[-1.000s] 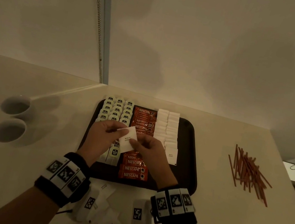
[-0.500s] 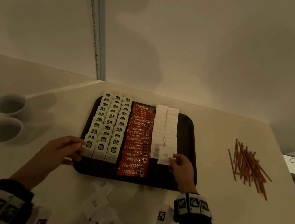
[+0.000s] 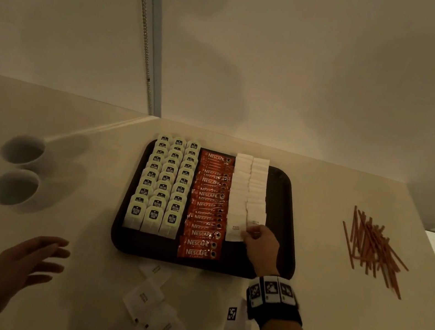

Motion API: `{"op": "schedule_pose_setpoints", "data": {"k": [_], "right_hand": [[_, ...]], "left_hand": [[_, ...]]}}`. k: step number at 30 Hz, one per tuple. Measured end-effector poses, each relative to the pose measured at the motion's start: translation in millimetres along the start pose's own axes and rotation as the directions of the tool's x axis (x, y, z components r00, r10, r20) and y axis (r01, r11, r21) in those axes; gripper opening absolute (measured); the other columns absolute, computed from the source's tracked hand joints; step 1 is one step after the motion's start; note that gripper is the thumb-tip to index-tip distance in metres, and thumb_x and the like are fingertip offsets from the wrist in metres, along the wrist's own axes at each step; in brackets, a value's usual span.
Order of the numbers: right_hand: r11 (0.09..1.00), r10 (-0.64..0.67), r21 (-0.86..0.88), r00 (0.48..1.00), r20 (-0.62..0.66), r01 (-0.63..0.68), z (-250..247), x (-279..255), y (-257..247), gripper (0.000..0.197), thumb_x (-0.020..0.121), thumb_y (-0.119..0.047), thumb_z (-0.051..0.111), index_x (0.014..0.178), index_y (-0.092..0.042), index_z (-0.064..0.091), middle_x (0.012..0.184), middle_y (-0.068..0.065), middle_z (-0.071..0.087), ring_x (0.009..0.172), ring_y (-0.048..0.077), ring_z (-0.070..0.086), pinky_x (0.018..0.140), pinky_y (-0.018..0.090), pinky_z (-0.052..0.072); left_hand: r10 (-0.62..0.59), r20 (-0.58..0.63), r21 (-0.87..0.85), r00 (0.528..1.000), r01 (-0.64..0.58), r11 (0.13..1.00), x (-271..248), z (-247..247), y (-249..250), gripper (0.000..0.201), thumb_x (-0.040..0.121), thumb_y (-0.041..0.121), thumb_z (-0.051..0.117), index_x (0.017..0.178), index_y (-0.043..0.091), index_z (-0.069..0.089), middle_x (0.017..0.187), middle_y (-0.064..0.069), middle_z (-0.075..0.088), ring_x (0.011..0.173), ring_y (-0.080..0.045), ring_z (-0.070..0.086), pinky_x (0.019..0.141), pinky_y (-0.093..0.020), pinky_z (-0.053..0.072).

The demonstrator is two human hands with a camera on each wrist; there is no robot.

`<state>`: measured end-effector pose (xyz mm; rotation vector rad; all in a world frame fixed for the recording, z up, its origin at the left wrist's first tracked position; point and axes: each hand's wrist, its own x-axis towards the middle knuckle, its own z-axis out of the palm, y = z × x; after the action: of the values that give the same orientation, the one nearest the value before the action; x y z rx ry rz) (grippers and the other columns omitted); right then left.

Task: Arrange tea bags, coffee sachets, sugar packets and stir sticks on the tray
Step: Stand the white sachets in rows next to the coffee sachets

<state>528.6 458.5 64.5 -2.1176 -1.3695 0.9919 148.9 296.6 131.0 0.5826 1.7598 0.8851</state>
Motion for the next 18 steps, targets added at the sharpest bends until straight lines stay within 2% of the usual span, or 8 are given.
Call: {"op": "schedule_pose_setpoints", "data": {"k": [2,4,7,10,12,15,16,18], "right_hand": [[0.998,-0.042,-0.041,0.999,-0.006,0.041,-1.5,-2.9,-3.1,0.015,0.087,-0.015,0.065,0.099,-0.007,0.060,0.096,0.001,0.059,0.090,0.013,0.056,0.078,0.021,0.045],[0.995,-0.079,-0.062,0.997,-0.006,0.078,-2.4,-8.4,-7.8,0.016,0.086,-0.018,0.066,0.097,-0.009,0.057,0.091,0.001,0.058,0.088,0.016,0.058,0.072,0.019,0.043],[0.973,-0.217,-0.073,0.975,0.048,0.220,-2.8,-28.6,-24.5,0.018,0.086,-0.027,0.066,0.094,-0.017,0.054,0.085,-0.004,0.059,0.080,0.012,0.060,0.067,0.017,0.045],[0.923,-0.357,-0.043,0.892,0.276,0.382,4.7,-68.8,-42.7,0.011,0.087,-0.029,0.065,0.091,-0.022,0.056,0.093,-0.009,0.061,0.086,0.003,0.059,0.073,0.014,0.046],[0.884,-0.370,-0.106,0.819,0.440,0.456,13.8,-100.4,-46.1,0.015,0.086,-0.034,0.065,0.093,-0.023,0.058,0.095,-0.010,0.058,0.087,0.003,0.057,0.077,0.016,0.045],[0.781,-0.270,-0.311,0.741,0.615,0.542,31.6,-140.3,-37.6,0.052,0.076,-0.056,0.066,0.114,-0.023,0.052,0.112,-0.006,0.052,0.099,0.009,0.050,0.086,0.026,0.047],[0.746,-0.223,-0.369,0.730,0.646,0.554,38.1,-150.9,-31.3,0.071,0.070,-0.063,0.067,0.124,-0.022,0.046,0.122,-0.005,0.047,0.107,0.012,0.046,0.091,0.030,0.046],[0.679,-0.152,-0.474,0.739,0.657,0.561,48.6,-170.1,-19.5,0.104,0.058,-0.074,0.068,0.138,-0.019,0.030,0.135,-0.001,0.034,0.120,0.019,0.036,0.098,0.039,0.042]], "left_hand": [[-0.019,-0.010,-0.004,1.000,0.019,1.000,-4.0,-3.5,-2.1,0.020,0.099,0.007,0.043,0.098,0.007,0.063,0.093,-0.015,0.066,0.076,-0.032,0.059,0.068,-0.032,0.042],[-0.021,-0.024,0.005,0.999,0.021,1.000,-9.3,-6.4,-3.4,0.020,0.099,0.007,0.043,0.097,0.008,0.063,0.094,-0.016,0.066,0.077,-0.033,0.059,0.069,-0.032,0.042],[-0.004,-0.029,0.055,1.000,0.006,0.998,-15.0,-9.5,-8.5,0.019,0.098,0.007,0.045,0.100,0.006,0.064,0.096,-0.018,0.067,0.079,-0.034,0.059,0.070,-0.033,0.043],[0.019,0.024,0.168,1.000,-0.023,0.985,-16.5,-4.6,-14.6,0.016,0.097,0.009,0.050,0.100,0.010,0.065,0.097,-0.013,0.069,0.082,-0.033,0.062,0.072,-0.035,0.046],[0.064,0.111,0.300,0.992,-0.095,0.949,-15.3,5.8,-17.2,0.011,0.093,0.011,0.058,0.097,0.017,0.066,0.097,-0.007,0.069,0.084,-0.029,0.064,0.072,-0.033,0.047],[0.164,0.309,0.473,0.937,-0.301,0.828,-8.7,29.4,-18.7,0.021,0.085,0.013,0.070,0.095,0.030,0.062,0.104,0.000,0.065,0.088,-0.023,0.062,0.075,-0.024,0.048],[0.184,0.382,0.520,0.906,-0.375,0.767,-6.2,39.3,-19.4,0.027,0.083,0.015,0.072,0.100,0.033,0.061,0.112,0.002,0.062,0.094,-0.020,0.059,0.082,-0.023,0.047],[0.178,0.547,0.610,0.818,-0.535,0.585,-1.8,62.6,-21.8,0.043,0.083,0.023,0.071,0.123,0.029,0.055,0.133,0.004,0.050,0.115,-0.014,0.048,0.099,-0.024,0.038]]}}
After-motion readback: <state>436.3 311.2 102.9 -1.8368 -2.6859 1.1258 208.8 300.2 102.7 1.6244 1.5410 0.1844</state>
